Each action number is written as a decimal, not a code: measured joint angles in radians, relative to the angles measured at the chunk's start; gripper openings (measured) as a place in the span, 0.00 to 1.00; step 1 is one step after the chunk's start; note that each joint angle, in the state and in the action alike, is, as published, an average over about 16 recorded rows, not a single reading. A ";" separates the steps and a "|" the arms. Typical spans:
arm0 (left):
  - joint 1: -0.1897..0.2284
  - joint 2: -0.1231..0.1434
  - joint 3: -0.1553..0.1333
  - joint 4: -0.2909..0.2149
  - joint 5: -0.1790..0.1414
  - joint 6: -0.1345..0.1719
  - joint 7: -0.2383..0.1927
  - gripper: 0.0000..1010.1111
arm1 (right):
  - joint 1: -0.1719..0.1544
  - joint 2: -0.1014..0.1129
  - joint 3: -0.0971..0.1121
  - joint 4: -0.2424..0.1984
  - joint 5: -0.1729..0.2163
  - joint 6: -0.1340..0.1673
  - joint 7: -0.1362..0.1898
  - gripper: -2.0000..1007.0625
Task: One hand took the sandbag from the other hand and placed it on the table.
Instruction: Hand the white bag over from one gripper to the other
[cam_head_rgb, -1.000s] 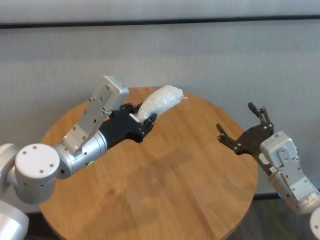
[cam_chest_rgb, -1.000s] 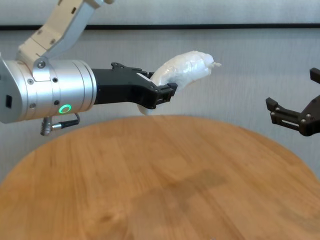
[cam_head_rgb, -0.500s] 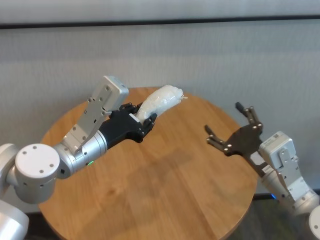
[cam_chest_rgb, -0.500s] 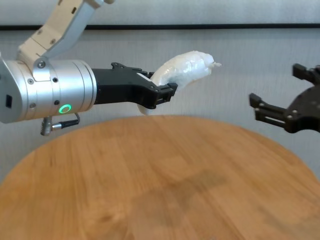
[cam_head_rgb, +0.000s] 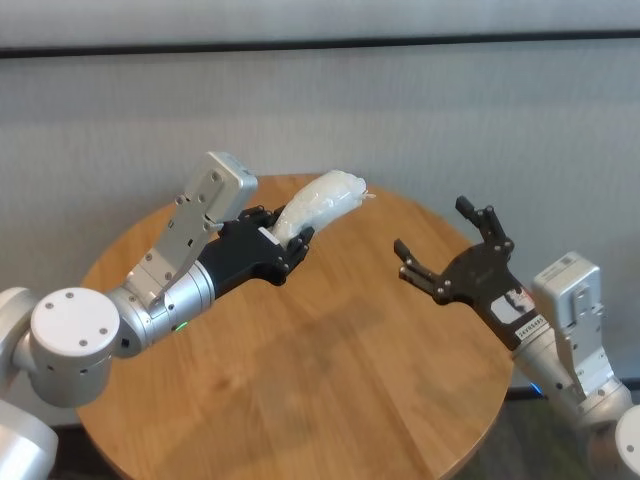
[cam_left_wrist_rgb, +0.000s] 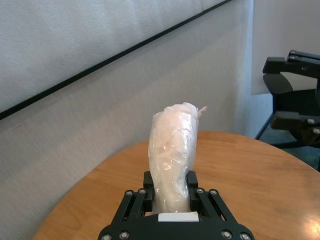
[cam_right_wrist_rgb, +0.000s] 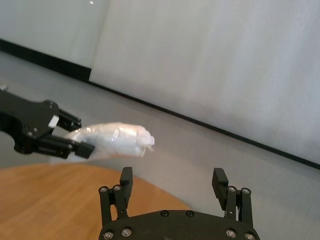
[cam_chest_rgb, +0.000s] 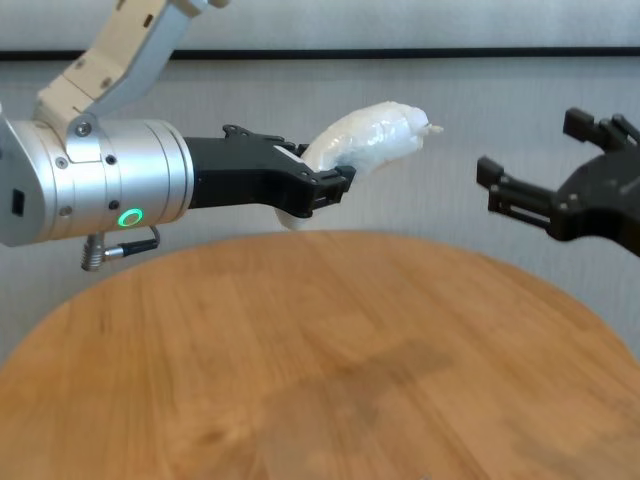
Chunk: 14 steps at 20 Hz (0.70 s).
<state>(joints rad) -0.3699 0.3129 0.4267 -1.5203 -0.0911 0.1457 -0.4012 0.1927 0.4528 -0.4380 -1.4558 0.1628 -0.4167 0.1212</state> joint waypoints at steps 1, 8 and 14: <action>0.000 0.000 0.000 0.000 0.000 0.000 0.000 0.41 | 0.000 -0.007 0.002 0.000 0.017 -0.005 0.010 0.99; 0.000 0.000 0.000 0.000 0.000 0.000 0.000 0.41 | -0.005 -0.061 0.012 -0.005 0.168 -0.025 0.101 0.99; 0.000 0.000 0.000 0.000 0.000 0.000 0.000 0.41 | -0.016 -0.109 0.018 -0.006 0.316 -0.008 0.184 0.99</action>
<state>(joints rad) -0.3699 0.3129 0.4267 -1.5203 -0.0911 0.1457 -0.4012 0.1770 0.3434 -0.4198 -1.4620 0.4788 -0.4244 0.3047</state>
